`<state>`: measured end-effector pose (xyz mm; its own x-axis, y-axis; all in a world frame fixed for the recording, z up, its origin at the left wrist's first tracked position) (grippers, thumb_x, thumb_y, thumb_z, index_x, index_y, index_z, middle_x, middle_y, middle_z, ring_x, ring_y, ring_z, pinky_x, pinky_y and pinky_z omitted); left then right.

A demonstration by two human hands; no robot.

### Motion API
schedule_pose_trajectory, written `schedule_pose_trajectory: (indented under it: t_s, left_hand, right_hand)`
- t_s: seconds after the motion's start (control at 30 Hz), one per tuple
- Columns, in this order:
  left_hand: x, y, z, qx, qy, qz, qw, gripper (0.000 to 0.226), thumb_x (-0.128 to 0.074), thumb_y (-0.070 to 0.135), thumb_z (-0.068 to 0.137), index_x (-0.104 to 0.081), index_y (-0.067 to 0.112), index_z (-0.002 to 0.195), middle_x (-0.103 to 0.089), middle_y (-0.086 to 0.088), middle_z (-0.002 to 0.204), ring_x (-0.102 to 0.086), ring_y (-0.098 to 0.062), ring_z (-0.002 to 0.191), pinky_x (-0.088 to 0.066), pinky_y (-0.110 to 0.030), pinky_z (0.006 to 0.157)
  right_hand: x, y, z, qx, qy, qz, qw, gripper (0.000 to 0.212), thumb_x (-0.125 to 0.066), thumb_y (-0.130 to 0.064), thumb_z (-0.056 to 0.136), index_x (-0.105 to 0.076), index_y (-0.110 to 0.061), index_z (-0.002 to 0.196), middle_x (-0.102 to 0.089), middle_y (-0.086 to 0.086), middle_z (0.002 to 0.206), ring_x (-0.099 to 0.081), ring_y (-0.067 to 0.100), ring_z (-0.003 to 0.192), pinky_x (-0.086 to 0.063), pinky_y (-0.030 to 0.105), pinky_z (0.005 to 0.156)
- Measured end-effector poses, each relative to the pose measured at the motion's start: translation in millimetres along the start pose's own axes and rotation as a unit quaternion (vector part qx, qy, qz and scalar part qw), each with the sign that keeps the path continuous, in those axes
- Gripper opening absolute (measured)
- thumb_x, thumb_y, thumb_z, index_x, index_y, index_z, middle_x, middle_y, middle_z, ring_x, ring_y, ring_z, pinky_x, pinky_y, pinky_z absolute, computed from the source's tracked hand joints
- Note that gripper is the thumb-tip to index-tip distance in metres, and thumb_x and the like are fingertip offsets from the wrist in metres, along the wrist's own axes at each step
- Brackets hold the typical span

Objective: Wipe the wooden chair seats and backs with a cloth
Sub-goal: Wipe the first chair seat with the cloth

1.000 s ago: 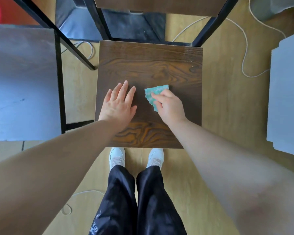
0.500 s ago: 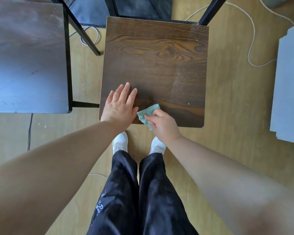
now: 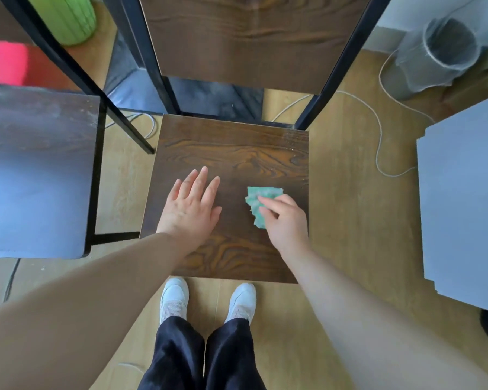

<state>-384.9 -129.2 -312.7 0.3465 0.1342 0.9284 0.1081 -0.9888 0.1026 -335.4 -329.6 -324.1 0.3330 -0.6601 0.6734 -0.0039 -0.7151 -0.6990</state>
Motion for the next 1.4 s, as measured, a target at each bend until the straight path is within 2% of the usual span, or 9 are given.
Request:
schedule_pose_trajectory:
  t_s: [0.1,0.33,0.57,0.67,0.73,0.83,0.97,1.1,1.4]
  left_hand:
    - [12,12,35,-0.018,0.009,0.014,1.000,0.062,-0.027,0.045,0.104,-0.009,0.022,0.158,-0.001,-0.007,0.166,0.000,-0.025,0.153,-0.007,-0.045,0.123]
    - [29,39,120,-0.046,0.018,0.037,0.998,0.062,-0.021,0.047,0.105,0.001,0.023,0.158,0.009,-0.005,0.166,0.007,-0.025,0.153,-0.004,-0.045,0.124]
    - [24,47,149,-0.058,-0.001,0.036,0.998,0.062,-0.023,0.046,0.105,-0.001,0.022,0.158,0.006,-0.006,0.166,0.005,-0.026,0.153,-0.006,-0.045,0.124]
    - [18,46,144,-0.063,-0.018,0.045,0.997,0.062,-0.022,0.047,0.105,0.000,0.023,0.158,0.007,-0.006,0.166,0.005,-0.025,0.153,-0.006,-0.045,0.124]
    - [16,45,137,-0.067,-0.030,0.049,0.996,0.062,-0.021,0.047,0.105,0.001,0.023,0.158,0.008,-0.006,0.166,0.006,-0.026,0.153,-0.006,-0.046,0.124]
    - [12,45,123,-0.074,-0.041,0.052,0.995,0.062,-0.021,0.047,0.105,0.002,0.023,0.158,0.007,-0.006,0.166,0.005,-0.026,0.153,-0.006,-0.046,0.124]
    - [4,44,100,-0.093,-0.042,0.048,0.994,0.063,-0.025,0.047,0.104,-0.003,0.022,0.158,0.003,-0.007,0.166,0.001,-0.027,0.153,-0.008,-0.046,0.124]
    - [-4,40,73,-0.101,-0.050,0.065,0.992,0.062,-0.020,0.048,0.105,-0.001,0.022,0.158,0.005,-0.007,0.166,0.003,-0.026,0.153,-0.007,-0.046,0.124]
    - [-24,32,4,-0.098,-0.064,0.057,0.991,0.062,-0.028,0.044,0.104,-0.008,0.020,0.158,-0.001,-0.008,0.166,-0.002,-0.027,0.153,-0.008,-0.046,0.124]
  right_hand:
    - [27,8,65,-0.057,0.050,0.013,0.997,0.026,-0.064,-0.012,0.093,-0.072,-0.016,0.118,-0.061,-0.002,0.113,-0.059,0.012,0.098,-0.037,-0.001,0.084]
    - [48,14,161,-0.096,0.094,0.004,0.991,0.031,-0.061,-0.020,0.097,-0.065,-0.017,0.127,-0.055,-0.002,0.132,-0.058,0.017,0.114,-0.051,0.026,0.098]
    - [26,22,182,-0.136,0.060,-0.067,0.987,0.040,-0.058,-0.025,0.098,-0.054,-0.025,0.138,-0.050,0.000,0.138,-0.055,0.019,0.122,-0.049,0.027,0.099]
    - [26,26,187,-0.169,0.058,-0.024,0.984,0.037,-0.057,-0.027,0.098,-0.054,-0.025,0.135,-0.053,-0.005,0.124,-0.058,0.016,0.113,-0.051,0.013,0.078]
    - [27,26,180,-0.166,0.046,-0.038,0.984,0.036,-0.057,-0.029,0.098,-0.054,-0.025,0.134,-0.052,-0.007,0.118,-0.057,0.013,0.106,-0.045,0.006,0.066]
    - [21,20,158,-0.106,-0.001,-0.095,0.990,0.038,-0.057,-0.024,0.098,-0.055,-0.026,0.136,-0.052,-0.002,0.133,-0.054,0.016,0.118,-0.049,0.013,0.083]
    - [4,23,109,-0.070,-0.066,-0.077,0.992,0.033,-0.055,-0.027,0.099,-0.058,-0.024,0.132,-0.053,-0.009,0.120,-0.054,0.010,0.107,-0.035,-0.006,0.061]
    - [-16,28,49,0.017,-0.105,-0.113,0.988,0.036,-0.060,-0.021,0.096,-0.062,-0.024,0.132,-0.057,-0.004,0.125,-0.057,0.016,0.114,-0.047,0.019,0.097]
    - [-41,33,-45,0.028,-0.139,-0.111,0.984,0.039,-0.061,-0.018,0.096,-0.060,-0.022,0.134,-0.058,-0.003,0.120,-0.059,0.014,0.108,-0.051,0.023,0.092]
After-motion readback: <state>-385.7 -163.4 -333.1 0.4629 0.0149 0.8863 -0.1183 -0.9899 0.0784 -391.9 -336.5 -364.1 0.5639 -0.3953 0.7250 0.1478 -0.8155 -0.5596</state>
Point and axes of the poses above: each hand's wrist, its own z-axis towards the middle knuckle, its own x-axis out of the back of the hand, y = z × x, the point moved 4 cm from there along z, towards the middle knuckle
